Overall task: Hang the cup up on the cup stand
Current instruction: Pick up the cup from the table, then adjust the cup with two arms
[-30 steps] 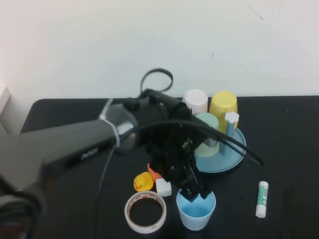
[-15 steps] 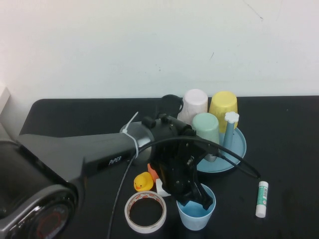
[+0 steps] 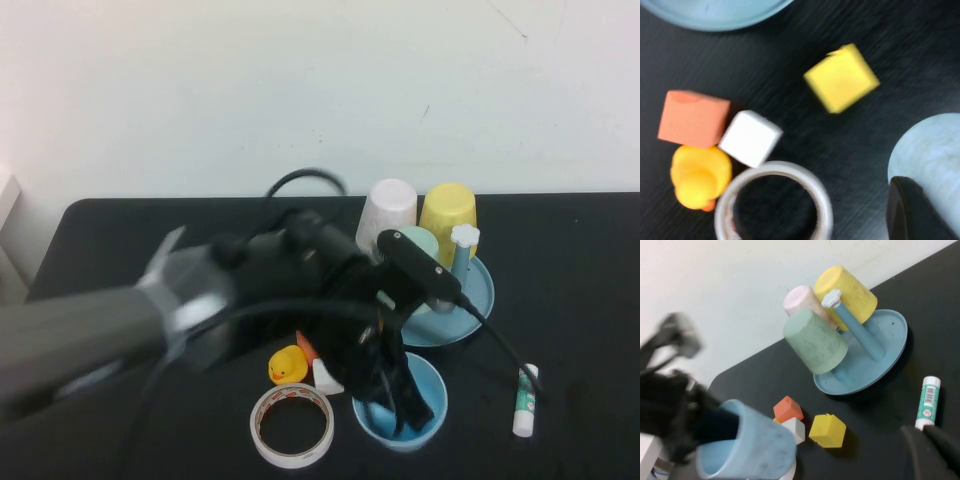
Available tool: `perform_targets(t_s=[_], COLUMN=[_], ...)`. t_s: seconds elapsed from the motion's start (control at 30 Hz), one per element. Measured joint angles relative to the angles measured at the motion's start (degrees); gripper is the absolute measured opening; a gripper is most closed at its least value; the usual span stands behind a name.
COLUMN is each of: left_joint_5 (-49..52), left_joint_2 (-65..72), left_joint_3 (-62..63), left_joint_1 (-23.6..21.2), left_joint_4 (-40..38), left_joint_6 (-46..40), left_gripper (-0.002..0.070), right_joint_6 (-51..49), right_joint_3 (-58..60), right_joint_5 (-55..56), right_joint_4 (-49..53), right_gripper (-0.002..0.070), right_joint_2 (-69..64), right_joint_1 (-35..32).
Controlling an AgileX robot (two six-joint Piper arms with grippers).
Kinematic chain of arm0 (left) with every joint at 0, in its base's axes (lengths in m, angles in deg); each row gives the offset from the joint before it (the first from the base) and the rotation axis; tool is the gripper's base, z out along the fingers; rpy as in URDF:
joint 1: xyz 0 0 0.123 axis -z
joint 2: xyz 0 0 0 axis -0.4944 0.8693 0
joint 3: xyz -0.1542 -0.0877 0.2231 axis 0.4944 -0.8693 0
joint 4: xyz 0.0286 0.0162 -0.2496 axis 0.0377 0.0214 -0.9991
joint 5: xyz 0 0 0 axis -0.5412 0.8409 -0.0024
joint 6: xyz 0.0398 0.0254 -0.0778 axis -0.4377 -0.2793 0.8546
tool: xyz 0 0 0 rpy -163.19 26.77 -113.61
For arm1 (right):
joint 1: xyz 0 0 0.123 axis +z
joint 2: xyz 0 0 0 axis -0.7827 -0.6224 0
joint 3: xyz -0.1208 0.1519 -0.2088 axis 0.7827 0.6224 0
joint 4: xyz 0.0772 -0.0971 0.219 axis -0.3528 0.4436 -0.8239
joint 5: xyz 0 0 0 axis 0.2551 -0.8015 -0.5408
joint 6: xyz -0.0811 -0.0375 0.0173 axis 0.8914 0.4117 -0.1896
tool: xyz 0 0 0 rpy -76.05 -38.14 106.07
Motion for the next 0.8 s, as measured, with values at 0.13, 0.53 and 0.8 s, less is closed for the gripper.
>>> perform_targets(t_s=[0.13,0.53,0.8], left_joint_5=[-7.9,-25.5,-22.7], left_joint_2=[-10.1,-34.0,-38.2], left_joint_3=[-9.6,-32.3,-35.5], left_joint_1=[2.9,4.0,4.0], left_joint_4=[2.2,37.3,89.3], left_joint_6=[3.5,36.2,80.1], left_gripper=[0.0013,0.0011,0.0011], right_joint_6=[0.0,6.1,21.3], right_joint_3=[0.0,0.0,0.0], right_joint_5=[-0.2,-3.5,-7.6], right_joint_4=[-0.1,-6.3,-19.3], right_gripper=[-0.0001,-0.0001,-0.0001], right_joint_2=[0.0,0.0,-3.0], right_joint_1=[0.0,0.0,0.0])
